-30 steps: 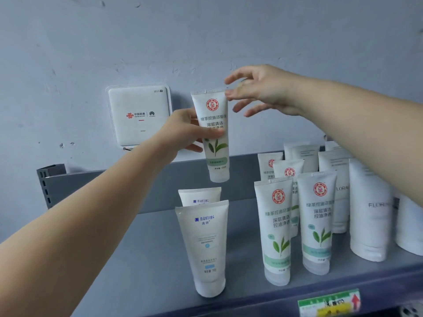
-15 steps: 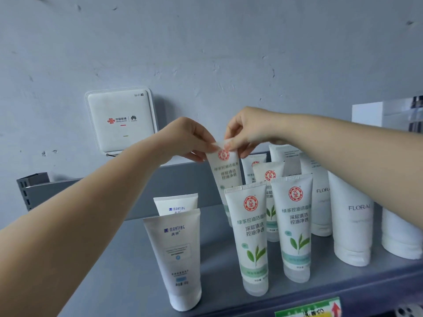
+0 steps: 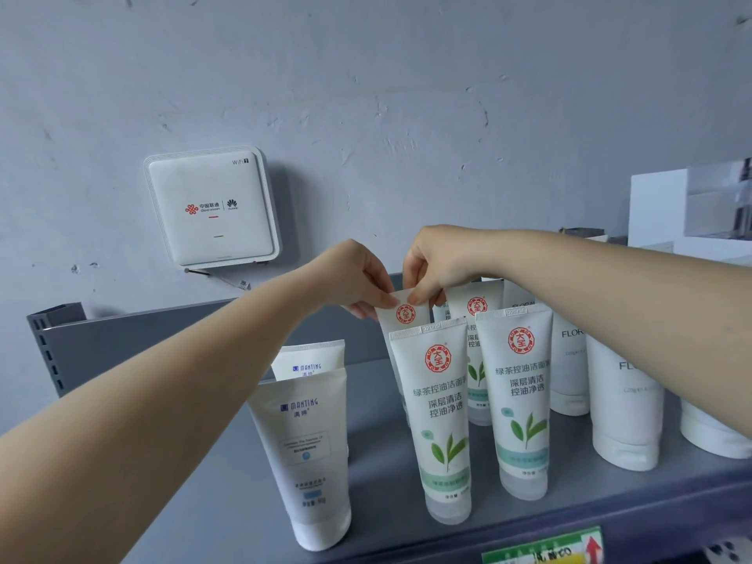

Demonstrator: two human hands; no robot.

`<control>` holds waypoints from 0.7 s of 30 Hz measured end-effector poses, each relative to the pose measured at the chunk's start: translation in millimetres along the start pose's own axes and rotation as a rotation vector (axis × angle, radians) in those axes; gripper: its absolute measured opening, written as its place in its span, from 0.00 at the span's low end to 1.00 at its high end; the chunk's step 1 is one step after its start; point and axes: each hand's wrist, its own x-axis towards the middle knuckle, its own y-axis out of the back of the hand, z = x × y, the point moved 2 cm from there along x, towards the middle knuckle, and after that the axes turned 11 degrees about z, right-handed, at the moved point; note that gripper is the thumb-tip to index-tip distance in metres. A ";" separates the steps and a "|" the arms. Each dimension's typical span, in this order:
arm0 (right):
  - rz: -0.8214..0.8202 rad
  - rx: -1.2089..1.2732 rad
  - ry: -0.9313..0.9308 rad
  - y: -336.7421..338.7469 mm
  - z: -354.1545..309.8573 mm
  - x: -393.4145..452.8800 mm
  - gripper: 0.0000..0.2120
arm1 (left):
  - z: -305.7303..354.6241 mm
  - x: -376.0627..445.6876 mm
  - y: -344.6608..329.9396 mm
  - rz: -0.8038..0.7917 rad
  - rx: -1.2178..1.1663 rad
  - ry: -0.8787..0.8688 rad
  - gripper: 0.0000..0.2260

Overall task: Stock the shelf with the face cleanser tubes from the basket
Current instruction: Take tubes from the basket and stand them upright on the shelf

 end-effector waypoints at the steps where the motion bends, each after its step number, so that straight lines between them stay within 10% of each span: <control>1: -0.002 -0.002 0.000 -0.3 -0.3 0.3 0.10 | 0.3 -0.6 0.1 -0.002 0.003 -0.001 0.03; 16: -0.016 -0.141 0.061 3.3 -10.3 -9.1 0.04 | 4.7 -9.6 2.3 -0.027 0.064 -0.025 0.06; 21: 0.240 -0.206 0.107 26.7 -17.9 -19.0 0.08 | 15.7 -18.6 18.8 0.167 0.119 -0.134 0.10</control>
